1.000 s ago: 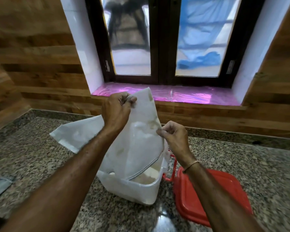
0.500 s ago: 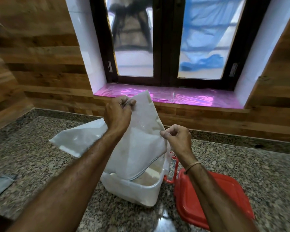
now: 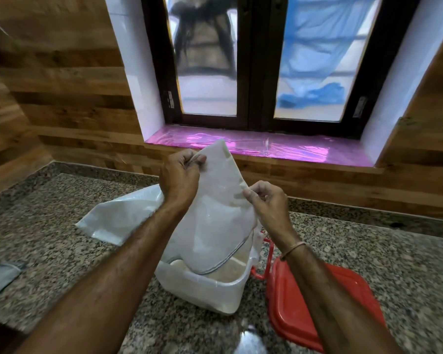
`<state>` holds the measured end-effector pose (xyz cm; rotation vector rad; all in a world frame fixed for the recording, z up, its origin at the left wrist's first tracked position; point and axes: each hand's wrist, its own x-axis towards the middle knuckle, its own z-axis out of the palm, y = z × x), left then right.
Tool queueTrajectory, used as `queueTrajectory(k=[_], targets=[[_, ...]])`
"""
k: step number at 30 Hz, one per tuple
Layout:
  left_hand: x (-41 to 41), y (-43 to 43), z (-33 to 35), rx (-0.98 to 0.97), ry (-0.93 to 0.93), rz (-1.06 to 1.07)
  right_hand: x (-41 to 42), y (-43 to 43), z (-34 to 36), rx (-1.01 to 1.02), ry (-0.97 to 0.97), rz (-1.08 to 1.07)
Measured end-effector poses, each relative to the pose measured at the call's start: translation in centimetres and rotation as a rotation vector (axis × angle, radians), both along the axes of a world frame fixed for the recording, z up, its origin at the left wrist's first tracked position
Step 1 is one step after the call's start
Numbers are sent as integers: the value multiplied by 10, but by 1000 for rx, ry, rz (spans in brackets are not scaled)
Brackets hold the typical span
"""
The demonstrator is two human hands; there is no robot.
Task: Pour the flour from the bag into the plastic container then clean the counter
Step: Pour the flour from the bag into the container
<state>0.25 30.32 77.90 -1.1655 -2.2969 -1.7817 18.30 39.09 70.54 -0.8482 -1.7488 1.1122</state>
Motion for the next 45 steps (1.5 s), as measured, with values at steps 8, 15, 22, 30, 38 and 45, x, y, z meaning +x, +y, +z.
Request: queueTrajectory(k=[8, 15, 22, 30, 38, 45], targets=[[-5, -2, 2, 38, -33, 24, 0, -16, 3, -48, 112, 82], [-3, -3, -4, -13, 1, 71, 2, -17, -11, 313, -265, -30], [13, 0, -7, -29, 19, 11, -4, -26, 9, 298, -34, 8], [9, -8, -9, -121, 32, -79, 13, -19, -20, 224, -311, 22], [5, -16, 8, -212, 389, -98, 5, 3, -23, 46, -379, -50], [-82, -108, -62, -154, -87, 296, 9, 7, -29, -64, -109, 7]])
